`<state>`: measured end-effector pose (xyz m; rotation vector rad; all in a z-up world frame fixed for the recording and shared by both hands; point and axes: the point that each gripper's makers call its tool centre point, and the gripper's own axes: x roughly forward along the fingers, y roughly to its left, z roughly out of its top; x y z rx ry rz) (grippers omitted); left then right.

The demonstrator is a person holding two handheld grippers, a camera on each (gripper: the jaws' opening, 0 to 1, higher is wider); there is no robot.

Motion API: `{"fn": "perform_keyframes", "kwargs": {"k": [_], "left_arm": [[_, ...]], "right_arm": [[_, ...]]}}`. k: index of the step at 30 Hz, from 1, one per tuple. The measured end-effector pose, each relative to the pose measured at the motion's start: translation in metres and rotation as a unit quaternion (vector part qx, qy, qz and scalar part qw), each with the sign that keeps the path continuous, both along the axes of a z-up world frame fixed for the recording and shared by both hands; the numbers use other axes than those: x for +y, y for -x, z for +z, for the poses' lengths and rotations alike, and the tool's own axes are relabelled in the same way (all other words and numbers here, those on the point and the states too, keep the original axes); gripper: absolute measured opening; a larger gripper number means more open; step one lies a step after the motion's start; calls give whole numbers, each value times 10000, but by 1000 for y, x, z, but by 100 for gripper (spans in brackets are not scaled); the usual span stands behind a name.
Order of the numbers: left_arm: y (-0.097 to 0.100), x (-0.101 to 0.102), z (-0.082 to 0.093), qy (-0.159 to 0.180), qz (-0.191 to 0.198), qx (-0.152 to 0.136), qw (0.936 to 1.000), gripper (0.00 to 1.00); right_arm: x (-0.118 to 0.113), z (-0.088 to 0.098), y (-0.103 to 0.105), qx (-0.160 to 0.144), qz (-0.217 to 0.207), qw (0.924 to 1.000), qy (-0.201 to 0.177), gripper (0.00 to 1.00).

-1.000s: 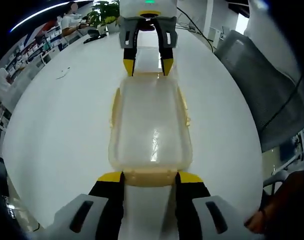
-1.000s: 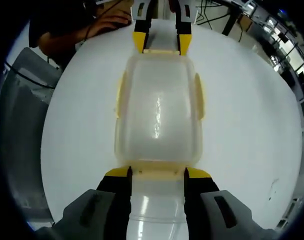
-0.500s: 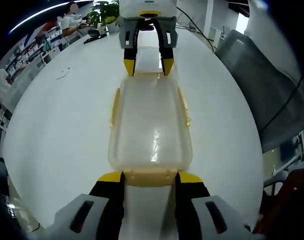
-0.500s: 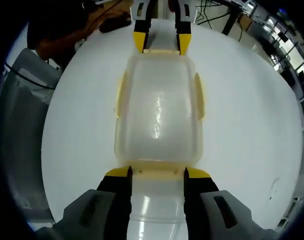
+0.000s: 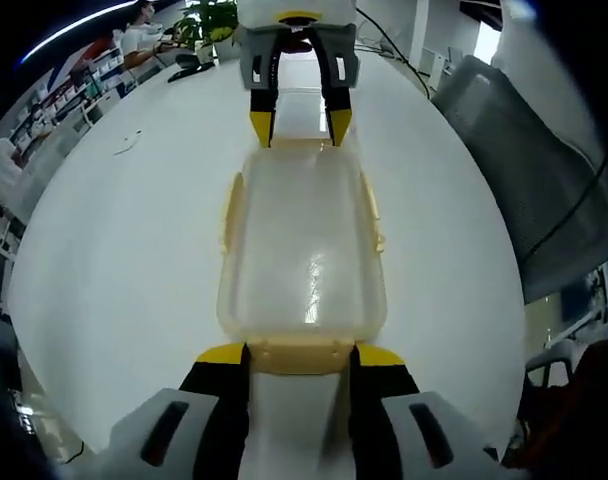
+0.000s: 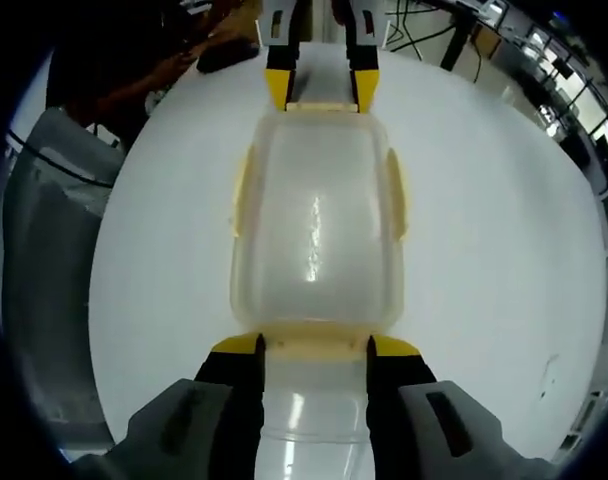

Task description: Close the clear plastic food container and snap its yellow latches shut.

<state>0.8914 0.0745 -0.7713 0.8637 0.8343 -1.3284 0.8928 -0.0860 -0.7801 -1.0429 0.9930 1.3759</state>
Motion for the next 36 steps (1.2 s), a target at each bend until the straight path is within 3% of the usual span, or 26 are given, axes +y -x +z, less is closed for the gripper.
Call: {"fn": "perform_keyframes", "kwargs": {"k": [15,24,36], "left_arm": [[4,4,23,-61,76,-109,9999,32],[7,11,55,-184,115,-152,9996,32],[10,-18,86,-149,141,-277,9994,32]], "right_arm": [[1,28,10,-22,90,9999,-53,36],[6,50,15,-29,145,9997,-186,36],[-21,78,13,-84,206,9996,-193,36]]}}
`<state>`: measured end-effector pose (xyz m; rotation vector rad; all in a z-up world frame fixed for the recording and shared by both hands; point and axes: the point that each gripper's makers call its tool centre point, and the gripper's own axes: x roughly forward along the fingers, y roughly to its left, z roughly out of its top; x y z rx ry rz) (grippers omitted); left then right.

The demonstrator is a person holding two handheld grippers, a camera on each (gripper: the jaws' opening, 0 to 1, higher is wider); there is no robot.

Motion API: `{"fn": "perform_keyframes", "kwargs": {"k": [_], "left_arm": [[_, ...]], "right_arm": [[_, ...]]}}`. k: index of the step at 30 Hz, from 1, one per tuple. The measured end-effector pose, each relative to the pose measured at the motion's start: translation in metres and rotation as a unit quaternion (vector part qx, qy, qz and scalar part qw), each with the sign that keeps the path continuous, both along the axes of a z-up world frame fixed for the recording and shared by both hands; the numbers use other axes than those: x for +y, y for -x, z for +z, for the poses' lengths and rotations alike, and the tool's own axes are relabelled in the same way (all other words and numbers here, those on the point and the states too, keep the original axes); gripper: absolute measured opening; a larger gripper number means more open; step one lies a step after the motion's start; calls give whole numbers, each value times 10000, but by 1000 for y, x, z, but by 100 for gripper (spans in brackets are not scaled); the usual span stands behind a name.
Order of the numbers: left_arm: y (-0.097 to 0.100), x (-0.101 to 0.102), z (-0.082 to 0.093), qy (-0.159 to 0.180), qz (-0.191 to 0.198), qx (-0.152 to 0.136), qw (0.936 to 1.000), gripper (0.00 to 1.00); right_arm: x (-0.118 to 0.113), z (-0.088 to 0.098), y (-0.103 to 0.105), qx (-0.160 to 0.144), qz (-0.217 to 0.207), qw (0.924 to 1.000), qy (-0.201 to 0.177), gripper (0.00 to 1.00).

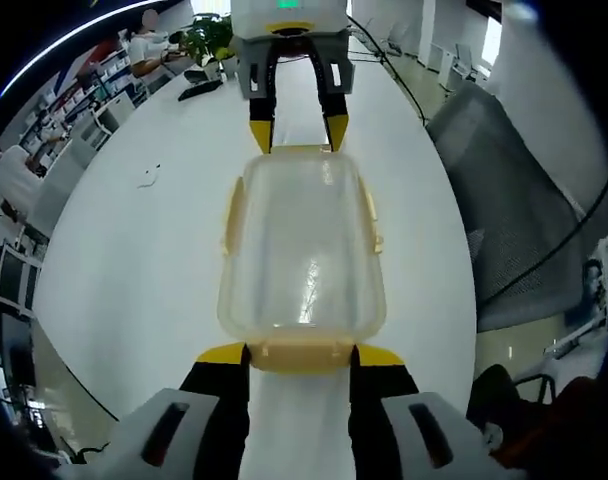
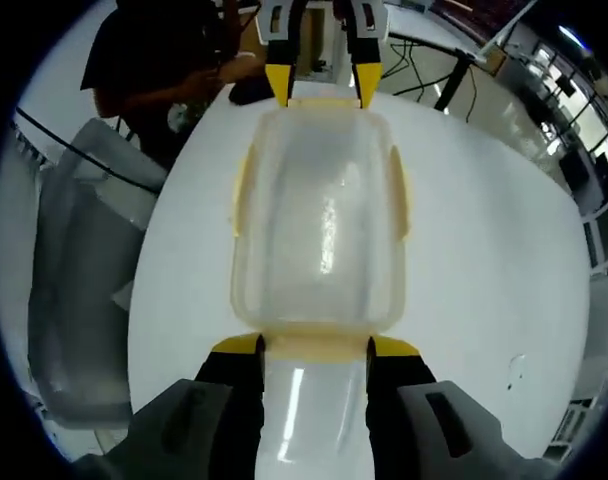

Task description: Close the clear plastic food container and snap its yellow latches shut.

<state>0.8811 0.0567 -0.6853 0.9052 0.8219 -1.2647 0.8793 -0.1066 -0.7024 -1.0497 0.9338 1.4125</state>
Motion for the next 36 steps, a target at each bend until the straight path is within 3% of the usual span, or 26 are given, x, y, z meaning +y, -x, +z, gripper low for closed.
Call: {"fn": "perform_keyframes", "kwargs": {"k": [17,36], "left_arm": [[-2,-77,12,80,-190,-134,9997,32],[-4,-157,-4,181,-520,-52,9985,32]], "right_arm": [[-75,17,-1,-58,-251,9997,10,36],[-152,8,9,64,-531,9985,72,36]]}}
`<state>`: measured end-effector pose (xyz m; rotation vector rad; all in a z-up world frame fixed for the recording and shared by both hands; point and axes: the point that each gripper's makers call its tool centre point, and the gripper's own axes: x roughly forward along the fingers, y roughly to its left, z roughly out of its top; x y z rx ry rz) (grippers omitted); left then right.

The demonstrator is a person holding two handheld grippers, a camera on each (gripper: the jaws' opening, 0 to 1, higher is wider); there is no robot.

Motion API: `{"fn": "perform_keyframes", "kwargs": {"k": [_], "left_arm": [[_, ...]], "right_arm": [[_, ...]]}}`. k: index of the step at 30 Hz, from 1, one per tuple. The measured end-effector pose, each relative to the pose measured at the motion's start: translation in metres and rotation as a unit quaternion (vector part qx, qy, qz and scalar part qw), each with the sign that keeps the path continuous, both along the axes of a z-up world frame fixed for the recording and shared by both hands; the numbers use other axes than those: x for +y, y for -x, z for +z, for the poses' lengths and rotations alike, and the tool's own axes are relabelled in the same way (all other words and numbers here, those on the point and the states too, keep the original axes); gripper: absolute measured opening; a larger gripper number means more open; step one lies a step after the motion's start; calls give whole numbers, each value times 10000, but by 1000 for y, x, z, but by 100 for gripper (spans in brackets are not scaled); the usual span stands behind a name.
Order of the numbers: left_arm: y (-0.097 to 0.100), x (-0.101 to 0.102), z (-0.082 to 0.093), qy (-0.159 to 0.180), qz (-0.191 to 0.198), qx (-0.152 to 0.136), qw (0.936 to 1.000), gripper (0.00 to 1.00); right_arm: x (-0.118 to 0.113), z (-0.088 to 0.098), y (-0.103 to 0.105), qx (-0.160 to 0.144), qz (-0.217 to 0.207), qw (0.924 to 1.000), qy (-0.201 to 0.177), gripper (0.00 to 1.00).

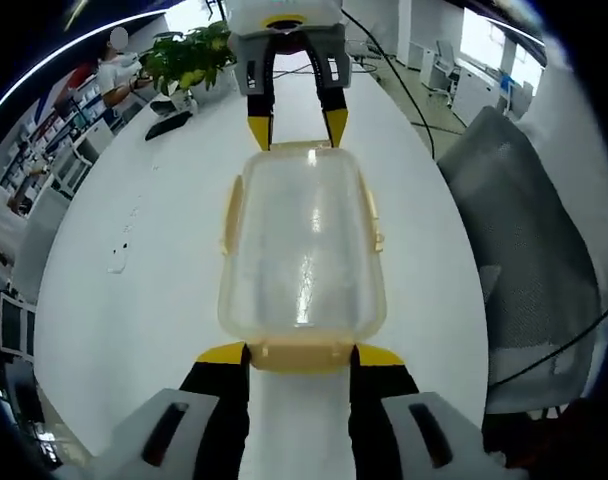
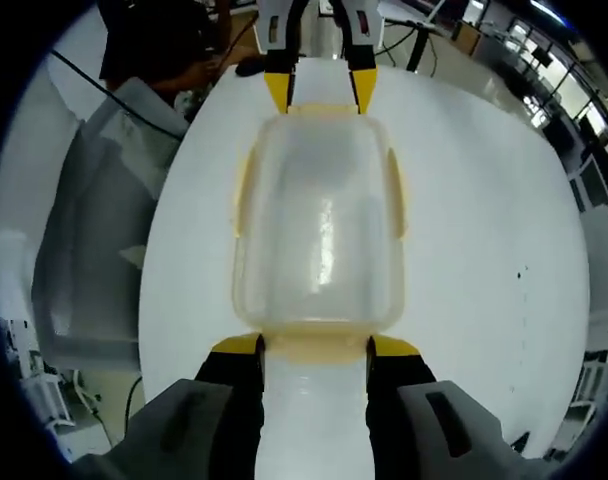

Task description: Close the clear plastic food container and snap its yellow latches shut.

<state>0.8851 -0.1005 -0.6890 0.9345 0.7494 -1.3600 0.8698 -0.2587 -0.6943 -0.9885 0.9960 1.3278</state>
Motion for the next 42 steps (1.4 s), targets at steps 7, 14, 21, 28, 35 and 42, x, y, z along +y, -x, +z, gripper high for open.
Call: {"fn": "perform_keyframes", "kwargs": {"k": [7,14,21,28,35,42], "left_arm": [[-3,-22,-8,77,-14,-63,9999,32],[-3,-34,-17,105,-28,43,9999,33],[-2,-41,-22,121,-34,107,9999,33],[0,-47,-28,130,-44,151,9998,33],[2,-46,-30,111,-89,170,9998,33],[1,-45,-31,112,-49,160,9998,33]], "right_arm": [[-22,-5,-1,-20,-47,10000,69,36],[-34,-12,-1,48,-53,9999,120,36],[-42,-17,0,112,-46,9998,152,36],[-47,-23,1,165,-62,9997,163,36],[-46,-28,5,197,-82,9997,134,36],[-45,-31,3,210,-57,9996,159,36]]}}
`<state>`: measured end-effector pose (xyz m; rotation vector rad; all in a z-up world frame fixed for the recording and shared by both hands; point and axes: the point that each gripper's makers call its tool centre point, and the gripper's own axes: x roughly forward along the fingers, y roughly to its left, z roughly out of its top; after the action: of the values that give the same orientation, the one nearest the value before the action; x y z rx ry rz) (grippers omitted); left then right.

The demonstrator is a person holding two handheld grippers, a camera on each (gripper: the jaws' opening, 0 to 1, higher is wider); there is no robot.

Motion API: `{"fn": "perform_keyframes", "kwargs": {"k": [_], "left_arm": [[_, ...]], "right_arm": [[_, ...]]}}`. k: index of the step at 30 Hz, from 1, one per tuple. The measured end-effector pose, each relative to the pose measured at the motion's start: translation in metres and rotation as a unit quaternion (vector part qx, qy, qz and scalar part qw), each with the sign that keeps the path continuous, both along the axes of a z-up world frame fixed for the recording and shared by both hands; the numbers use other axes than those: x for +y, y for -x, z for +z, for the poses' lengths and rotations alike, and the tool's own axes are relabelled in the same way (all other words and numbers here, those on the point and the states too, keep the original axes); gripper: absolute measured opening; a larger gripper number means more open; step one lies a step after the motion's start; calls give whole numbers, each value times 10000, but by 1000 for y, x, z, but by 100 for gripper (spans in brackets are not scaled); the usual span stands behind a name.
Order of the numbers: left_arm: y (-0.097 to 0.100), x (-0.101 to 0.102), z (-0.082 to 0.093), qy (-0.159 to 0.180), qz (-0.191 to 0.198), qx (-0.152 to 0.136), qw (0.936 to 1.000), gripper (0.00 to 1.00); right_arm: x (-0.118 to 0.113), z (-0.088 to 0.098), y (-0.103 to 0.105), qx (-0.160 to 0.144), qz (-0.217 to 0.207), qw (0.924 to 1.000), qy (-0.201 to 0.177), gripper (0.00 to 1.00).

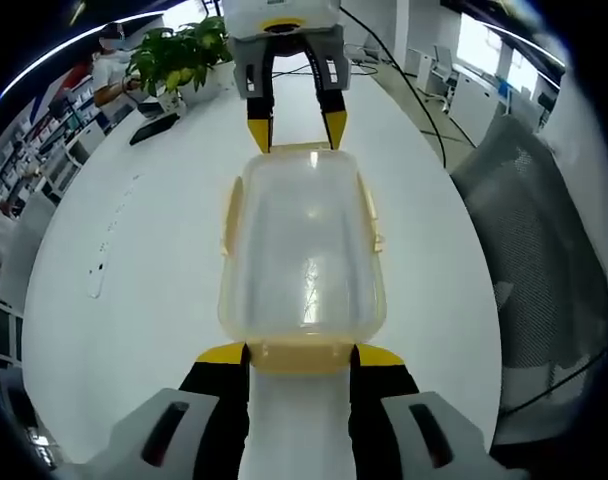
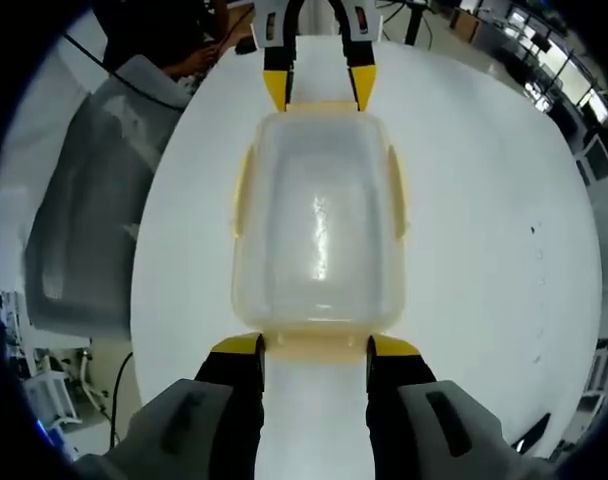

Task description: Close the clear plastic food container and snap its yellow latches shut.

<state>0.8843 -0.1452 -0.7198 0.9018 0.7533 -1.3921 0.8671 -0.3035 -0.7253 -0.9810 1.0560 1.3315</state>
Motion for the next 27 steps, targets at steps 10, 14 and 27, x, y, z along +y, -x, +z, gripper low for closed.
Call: {"fn": "perform_keyframes", "kwargs": {"k": [10,14,27], "left_arm": [[0,4,-4,-24,27,32,10000,33],[-1,4,-6,-20,39,37,10000,33],[-2,3,-7,7,31,25,10000,33]], "right_arm": [[2,-4,1,52,15,10000,-22,36],[2,-4,0,43,24,10000,-33,36],[2,-4,-1,34,27,10000,-8,37]]}}
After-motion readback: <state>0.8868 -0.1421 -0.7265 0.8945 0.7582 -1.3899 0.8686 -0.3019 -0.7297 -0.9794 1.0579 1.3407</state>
